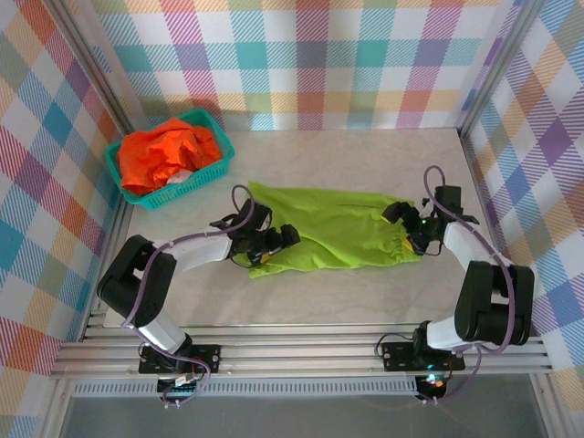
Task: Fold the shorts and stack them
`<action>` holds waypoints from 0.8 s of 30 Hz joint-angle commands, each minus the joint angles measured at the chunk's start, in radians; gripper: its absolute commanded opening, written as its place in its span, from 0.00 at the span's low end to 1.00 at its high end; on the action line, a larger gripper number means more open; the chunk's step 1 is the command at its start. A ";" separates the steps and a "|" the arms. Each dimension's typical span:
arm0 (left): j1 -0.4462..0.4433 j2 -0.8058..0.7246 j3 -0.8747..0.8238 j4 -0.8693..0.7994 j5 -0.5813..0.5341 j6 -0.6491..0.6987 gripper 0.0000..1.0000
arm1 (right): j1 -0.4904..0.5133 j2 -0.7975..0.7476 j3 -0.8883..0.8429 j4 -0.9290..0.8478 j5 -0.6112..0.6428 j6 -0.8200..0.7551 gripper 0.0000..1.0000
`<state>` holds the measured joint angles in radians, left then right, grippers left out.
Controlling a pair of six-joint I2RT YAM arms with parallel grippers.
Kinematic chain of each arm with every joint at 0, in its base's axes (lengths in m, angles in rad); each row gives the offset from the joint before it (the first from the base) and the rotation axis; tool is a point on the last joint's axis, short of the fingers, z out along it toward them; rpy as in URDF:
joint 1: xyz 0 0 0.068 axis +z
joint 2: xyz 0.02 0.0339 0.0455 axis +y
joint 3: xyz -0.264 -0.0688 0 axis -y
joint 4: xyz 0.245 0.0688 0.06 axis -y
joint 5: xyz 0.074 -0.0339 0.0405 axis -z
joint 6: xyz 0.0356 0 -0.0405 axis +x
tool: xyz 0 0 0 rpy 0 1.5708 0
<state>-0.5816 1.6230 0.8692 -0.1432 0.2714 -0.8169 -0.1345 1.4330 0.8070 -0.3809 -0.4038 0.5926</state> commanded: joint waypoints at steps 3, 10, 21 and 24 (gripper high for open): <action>0.000 -0.001 -0.069 0.006 -0.111 0.033 1.00 | -0.046 0.079 -0.051 0.007 0.030 -0.022 1.00; 0.033 -0.006 -0.210 0.025 -0.181 0.039 1.00 | -0.077 0.120 -0.091 0.025 -0.011 -0.036 1.00; 0.108 -0.302 -0.194 -0.202 -0.167 0.140 1.00 | -0.073 0.106 -0.099 0.039 -0.104 -0.045 1.00; 0.109 -0.423 -0.149 -0.308 -0.180 0.145 1.00 | -0.071 0.096 -0.101 0.044 -0.120 -0.036 1.00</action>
<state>-0.4805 1.2915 0.6720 -0.2691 0.1287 -0.7120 -0.2035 1.5017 0.7532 -0.3023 -0.5434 0.5671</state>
